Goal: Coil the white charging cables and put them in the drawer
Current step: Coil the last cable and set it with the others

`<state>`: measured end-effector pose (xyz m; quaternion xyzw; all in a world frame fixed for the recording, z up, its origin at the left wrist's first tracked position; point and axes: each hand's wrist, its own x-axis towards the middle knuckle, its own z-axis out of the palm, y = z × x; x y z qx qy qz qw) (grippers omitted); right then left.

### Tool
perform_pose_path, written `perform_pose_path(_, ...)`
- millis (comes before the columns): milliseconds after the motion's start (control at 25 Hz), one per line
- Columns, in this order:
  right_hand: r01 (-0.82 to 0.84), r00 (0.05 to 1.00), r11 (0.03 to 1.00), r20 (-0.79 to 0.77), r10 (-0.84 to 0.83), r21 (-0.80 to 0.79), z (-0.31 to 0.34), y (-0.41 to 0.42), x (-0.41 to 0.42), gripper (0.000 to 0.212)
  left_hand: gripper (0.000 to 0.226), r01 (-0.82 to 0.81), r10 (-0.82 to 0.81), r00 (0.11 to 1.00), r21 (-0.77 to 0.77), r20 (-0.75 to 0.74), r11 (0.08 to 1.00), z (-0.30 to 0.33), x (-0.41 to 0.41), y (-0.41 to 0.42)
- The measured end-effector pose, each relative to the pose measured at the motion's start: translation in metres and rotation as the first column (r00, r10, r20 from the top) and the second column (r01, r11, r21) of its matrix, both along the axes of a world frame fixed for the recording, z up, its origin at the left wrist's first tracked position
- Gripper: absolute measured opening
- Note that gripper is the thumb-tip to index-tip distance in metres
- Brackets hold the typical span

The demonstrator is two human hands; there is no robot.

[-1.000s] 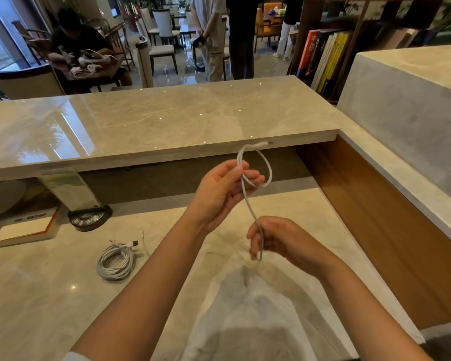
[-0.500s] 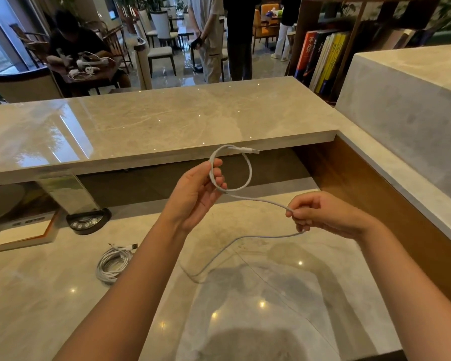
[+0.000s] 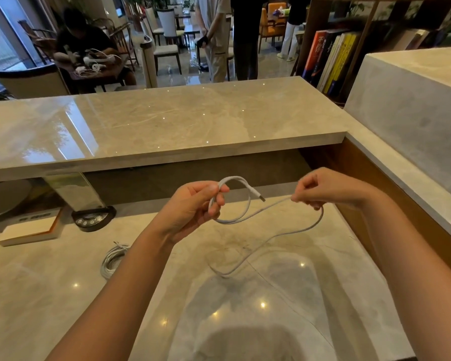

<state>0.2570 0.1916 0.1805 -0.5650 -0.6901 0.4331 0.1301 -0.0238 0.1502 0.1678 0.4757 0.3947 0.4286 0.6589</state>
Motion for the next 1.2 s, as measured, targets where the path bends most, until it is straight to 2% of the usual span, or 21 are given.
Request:
perform_pose_path(120, 0.178, 0.981, 0.969, 0.047, -0.189, 0.172, 0.006, 0.01, -0.03, 0.021, 0.021, -0.002, -0.002, 0.999, -0.06, -0.054, 0.998, -0.007, 0.009, -0.004)
perform_pose_path(280, 0.361, 0.932, 0.887, -0.079, -0.354, 0.288, 0.016, -0.003, -0.071, 0.018, 0.02, -0.11, 0.103, 0.992, -0.114, -0.069, 0.987, -0.016, 0.018, -0.007)
perform_pose_path(400, 0.347, 0.937, 0.893, -0.133, -0.322, 0.286, 0.017, -0.024, -0.097, 0.026, 0.019, -0.177, 0.167, 0.98, -0.09, -0.112, 0.98, -0.024, 0.025, -0.009)
perform_pose_path(560, 0.265, 0.961, 0.904, -0.172, -0.218, 0.334, -0.004, -0.058, -0.124, 0.031, 0.02, -0.252, 0.254, 0.967, -0.13, -0.001, 0.959, -0.031, 0.027, -0.008)
perform_pose_path(640, 0.252, 0.967, 0.873, -0.143, -0.211, 0.417, -0.019, -0.071, -0.132, 0.032, 0.021, -0.255, 0.262, 0.965, -0.137, 0.033, 0.957, -0.034, 0.025, -0.006)
perform_pose_path(760, 0.324, 0.942, 0.811, -0.241, -0.232, 0.486, -0.037, -0.075, -0.136, 0.031, 0.02, -0.228, 0.244, 0.966, -0.165, 0.088, 0.96, -0.038, 0.023, -0.005)
perform_pose_path(920, 0.359, 0.931, 0.698, -0.289, -0.222, 0.619, -0.054, -0.07, -0.139, 0.03, 0.024, -0.102, 0.149, 0.964, -0.212, 0.221, 0.972, -0.037, 0.021, -0.004)
perform_pose_path(1000, 0.322, 0.945, 0.679, -0.265, -0.19, 0.66, -0.058, -0.072, -0.14, 0.035, 0.024, -0.084, 0.145, 0.945, -0.212, 0.294, 0.974, -0.034, 0.023, -0.006)
perform_pose_path(1080, 0.314, 0.933, 0.741, -0.339, -0.123, 0.594, -0.06, -0.08, -0.142, 0.04, 0.023, -0.125, 0.197, 0.903, -0.205, 0.381, 0.971, -0.03, 0.019, -0.003)
perform_pose_path(1200, 0.266, 0.864, 0.883, -0.503, -0.04, 0.387, -0.064, -0.085, -0.132, 0.031, 0.022, -0.167, 0.225, 0.872, -0.168, 0.434, 0.971, -0.021, 0.007, 0.003)
